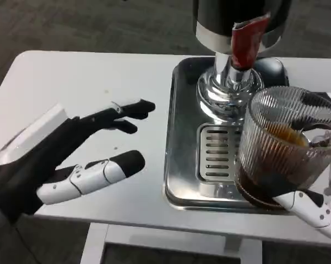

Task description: Grasp the cup under the faucet to collect the drink, then remove the cup.

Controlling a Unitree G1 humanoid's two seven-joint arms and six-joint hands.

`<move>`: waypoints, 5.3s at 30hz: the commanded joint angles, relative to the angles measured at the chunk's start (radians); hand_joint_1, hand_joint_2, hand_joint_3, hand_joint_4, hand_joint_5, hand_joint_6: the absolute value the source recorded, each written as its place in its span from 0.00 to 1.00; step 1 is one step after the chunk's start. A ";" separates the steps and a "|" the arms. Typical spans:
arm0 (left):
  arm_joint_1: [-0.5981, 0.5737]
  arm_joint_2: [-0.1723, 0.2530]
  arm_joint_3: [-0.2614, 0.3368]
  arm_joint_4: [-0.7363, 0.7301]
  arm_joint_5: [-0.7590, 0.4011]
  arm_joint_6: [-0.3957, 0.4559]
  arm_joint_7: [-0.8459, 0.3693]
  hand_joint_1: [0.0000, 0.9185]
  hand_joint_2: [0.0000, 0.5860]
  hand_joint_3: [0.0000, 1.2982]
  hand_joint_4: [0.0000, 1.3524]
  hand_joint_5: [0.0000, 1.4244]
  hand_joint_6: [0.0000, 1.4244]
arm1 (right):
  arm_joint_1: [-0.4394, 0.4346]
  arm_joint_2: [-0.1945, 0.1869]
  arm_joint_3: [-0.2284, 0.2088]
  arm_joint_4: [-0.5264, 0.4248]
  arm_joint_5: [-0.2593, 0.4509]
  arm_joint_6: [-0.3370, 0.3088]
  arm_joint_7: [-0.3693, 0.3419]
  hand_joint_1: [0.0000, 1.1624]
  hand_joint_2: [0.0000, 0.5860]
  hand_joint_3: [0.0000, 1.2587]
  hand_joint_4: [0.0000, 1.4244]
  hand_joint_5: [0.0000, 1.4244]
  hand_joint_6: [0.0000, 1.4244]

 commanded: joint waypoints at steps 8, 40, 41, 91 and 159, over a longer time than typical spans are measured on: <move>0.038 0.070 0.037 -0.136 -0.017 -0.014 -0.059 0.00 0.14 0.16 0.13 0.18 0.14 | -0.006 -0.040 -0.011 -0.001 0.005 -0.091 0.027 0.68 0.35 0.69 0.72 0.87 1.00; 0.281 0.060 0.286 -0.434 -0.086 0.005 -0.096 0.00 0.11 0.13 0.08 0.12 0.11 | -0.006 -0.063 -0.030 -0.051 0.063 -0.068 0.122 0.67 0.37 0.72 0.74 0.88 1.00; 0.287 0.059 0.291 -0.436 -0.087 0.002 -0.097 0.00 0.11 0.13 0.08 0.12 0.11 | -0.008 -0.064 -0.028 -0.051 0.062 -0.069 0.125 0.67 0.37 0.72 0.74 0.88 1.00; 0.472 0.030 0.389 -0.481 -0.052 -0.121 -0.159 0.00 0.10 0.07 0.00 0.00 0.03 | 0.028 -0.068 -0.068 -0.084 0.087 -0.075 0.165 0.67 0.38 0.73 0.76 0.89 1.00; 0.546 0.035 0.525 -0.354 -0.122 -0.230 -0.186 0.00 0.10 0.05 0.00 0.00 0.03 | -0.106 -0.039 0.089 -0.080 -0.023 0.059 0.194 0.66 0.40 0.76 0.77 0.91 1.00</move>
